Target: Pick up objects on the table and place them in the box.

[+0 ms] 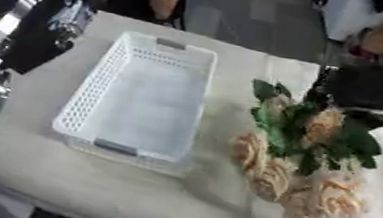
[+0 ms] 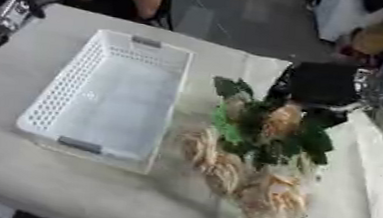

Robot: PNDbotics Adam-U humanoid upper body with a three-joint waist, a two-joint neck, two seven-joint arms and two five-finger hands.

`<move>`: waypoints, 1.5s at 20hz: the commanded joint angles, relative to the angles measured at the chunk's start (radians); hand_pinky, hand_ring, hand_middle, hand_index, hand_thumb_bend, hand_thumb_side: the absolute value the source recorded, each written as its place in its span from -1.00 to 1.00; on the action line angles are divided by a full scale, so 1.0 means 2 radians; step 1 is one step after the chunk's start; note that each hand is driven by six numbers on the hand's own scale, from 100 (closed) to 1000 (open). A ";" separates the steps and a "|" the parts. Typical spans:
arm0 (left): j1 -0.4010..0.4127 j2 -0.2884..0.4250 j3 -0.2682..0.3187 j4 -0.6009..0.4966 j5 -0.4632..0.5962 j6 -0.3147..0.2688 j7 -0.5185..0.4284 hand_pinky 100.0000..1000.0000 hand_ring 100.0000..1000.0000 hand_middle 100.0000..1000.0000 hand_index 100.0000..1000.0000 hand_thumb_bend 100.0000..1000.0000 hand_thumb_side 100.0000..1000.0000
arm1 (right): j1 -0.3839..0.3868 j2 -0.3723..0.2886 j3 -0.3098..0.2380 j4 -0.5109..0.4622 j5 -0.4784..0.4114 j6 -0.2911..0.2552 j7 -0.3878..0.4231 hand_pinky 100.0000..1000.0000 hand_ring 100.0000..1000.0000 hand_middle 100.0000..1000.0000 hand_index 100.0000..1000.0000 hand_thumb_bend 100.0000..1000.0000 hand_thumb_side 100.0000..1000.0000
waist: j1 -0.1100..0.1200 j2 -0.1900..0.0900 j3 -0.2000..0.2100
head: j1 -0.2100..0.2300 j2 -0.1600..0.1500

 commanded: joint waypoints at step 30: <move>-0.042 -0.030 -0.018 -0.009 0.016 -0.012 -0.022 0.02 0.41 0.67 0.53 -1.00 0.57 | -0.171 0.218 -0.199 0.267 0.095 0.057 -0.056 -0.81 -0.38 -0.38 -0.24 -1.00 -1.00 | 0.005 0.005 0.020 | -0.032 0.000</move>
